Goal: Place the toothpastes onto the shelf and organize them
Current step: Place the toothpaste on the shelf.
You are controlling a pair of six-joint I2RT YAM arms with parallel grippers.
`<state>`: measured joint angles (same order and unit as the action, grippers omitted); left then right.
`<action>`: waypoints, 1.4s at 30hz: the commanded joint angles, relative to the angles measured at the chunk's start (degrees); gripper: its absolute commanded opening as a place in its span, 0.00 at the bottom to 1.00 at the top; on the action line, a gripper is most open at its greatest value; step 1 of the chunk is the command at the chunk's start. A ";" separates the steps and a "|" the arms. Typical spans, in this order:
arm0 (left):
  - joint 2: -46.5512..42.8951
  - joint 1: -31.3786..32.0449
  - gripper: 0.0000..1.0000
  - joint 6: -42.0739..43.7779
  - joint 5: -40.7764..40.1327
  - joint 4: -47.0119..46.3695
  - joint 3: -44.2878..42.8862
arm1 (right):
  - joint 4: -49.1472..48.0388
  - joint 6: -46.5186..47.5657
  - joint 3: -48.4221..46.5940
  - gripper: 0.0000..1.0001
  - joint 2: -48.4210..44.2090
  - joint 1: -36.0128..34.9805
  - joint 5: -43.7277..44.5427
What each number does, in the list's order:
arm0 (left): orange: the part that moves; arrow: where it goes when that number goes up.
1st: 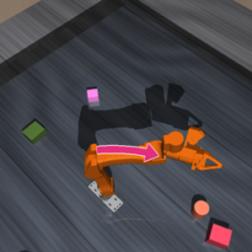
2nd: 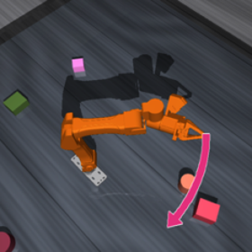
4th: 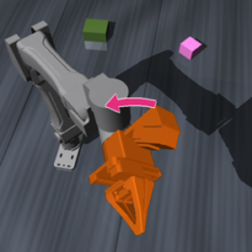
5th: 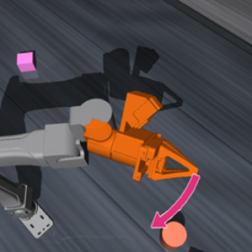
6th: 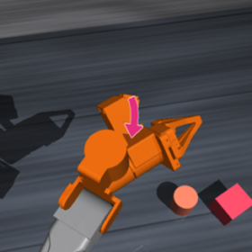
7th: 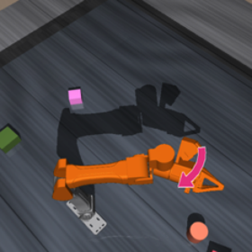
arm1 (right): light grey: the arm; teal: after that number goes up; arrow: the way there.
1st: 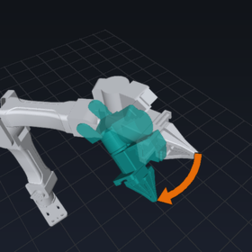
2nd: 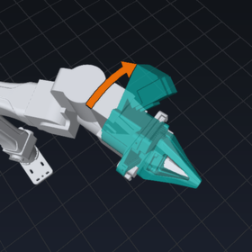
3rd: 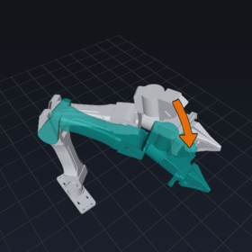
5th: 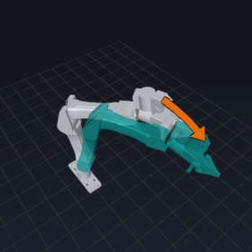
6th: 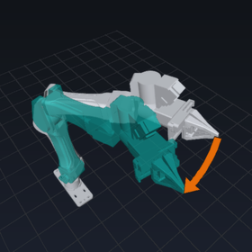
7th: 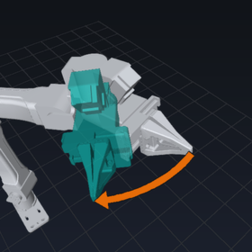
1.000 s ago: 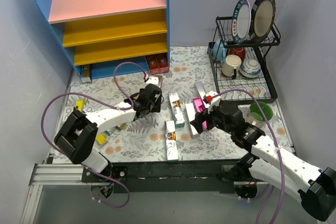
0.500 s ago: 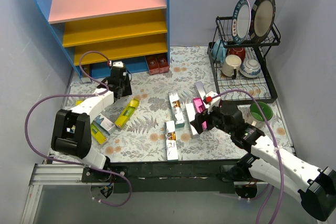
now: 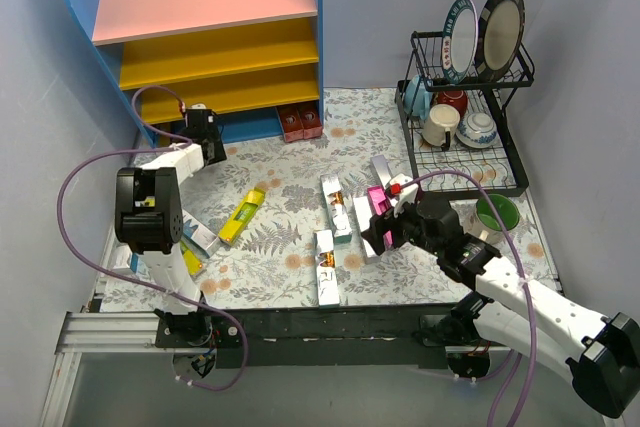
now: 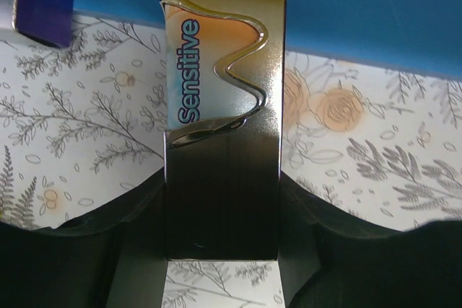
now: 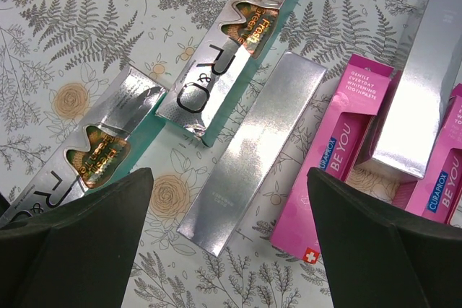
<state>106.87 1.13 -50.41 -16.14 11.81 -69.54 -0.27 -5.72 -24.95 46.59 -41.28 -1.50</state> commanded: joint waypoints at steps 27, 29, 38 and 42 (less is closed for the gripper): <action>7.83 -4.99 0.57 1.90 -13.74 -9.97 -9.83 | -3.51 1.23 0.78 0.96 2.10 -0.30 -0.70; 8.00 -4.90 0.56 0.67 -15.58 -9.62 -9.92 | -3.42 1.15 0.78 0.96 1.84 -0.29 -0.61; 7.74 -4.99 0.53 -1.61 -19.10 -10.67 -8.77 | -3.42 1.15 0.96 0.96 1.75 -0.30 -0.61; 5.82 -4.90 0.54 -3.89 -17.09 -9.88 -8.25 | -3.33 1.15 0.87 0.96 1.49 -0.30 -0.52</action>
<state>115.09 -3.25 -51.40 -32.16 3.92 -78.48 -1.48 -5.37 -24.47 49.17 -41.28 -1.69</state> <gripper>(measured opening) 0.531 0.960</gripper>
